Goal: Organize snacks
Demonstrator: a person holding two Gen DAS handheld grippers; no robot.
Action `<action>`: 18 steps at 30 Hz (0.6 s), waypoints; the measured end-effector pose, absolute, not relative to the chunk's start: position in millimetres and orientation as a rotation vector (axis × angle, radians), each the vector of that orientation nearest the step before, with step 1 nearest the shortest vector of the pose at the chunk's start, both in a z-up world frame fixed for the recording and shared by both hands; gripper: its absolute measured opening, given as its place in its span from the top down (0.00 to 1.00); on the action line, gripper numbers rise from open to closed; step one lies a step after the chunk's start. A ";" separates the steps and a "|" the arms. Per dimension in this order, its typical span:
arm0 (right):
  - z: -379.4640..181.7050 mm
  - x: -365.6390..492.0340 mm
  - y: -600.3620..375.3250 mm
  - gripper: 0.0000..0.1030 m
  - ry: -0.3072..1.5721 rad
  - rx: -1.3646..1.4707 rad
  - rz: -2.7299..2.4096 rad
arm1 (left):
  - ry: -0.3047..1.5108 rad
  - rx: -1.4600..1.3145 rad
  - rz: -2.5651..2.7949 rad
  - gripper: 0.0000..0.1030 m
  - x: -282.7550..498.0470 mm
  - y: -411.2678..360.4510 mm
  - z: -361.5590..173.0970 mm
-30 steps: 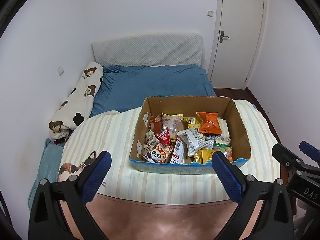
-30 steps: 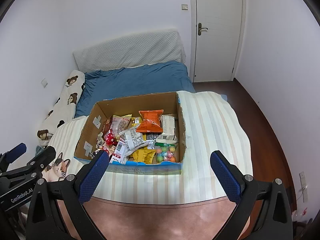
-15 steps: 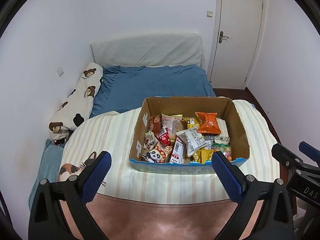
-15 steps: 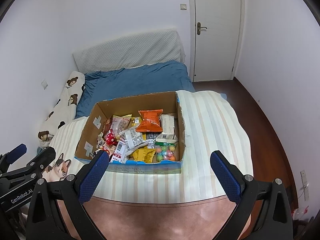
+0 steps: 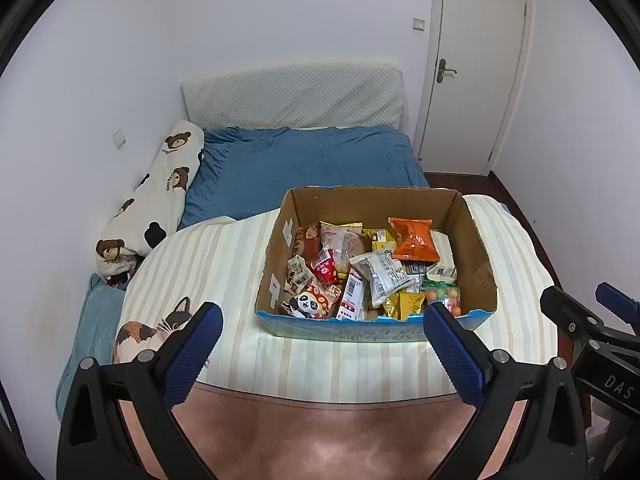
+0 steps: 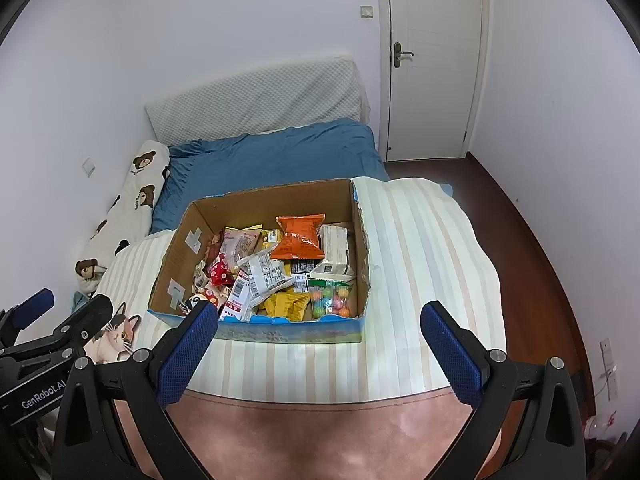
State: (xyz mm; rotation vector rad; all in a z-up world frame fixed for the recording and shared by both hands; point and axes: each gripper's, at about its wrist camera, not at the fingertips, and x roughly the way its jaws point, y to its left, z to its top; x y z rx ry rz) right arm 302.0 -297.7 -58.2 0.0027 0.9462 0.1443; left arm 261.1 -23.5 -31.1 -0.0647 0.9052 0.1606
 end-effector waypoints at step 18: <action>-62.5 299.1 -296.7 0.00 0.953 0.005 0.144 | 0.908 -0.055 0.169 0.00 259.5 -22.7 -30.7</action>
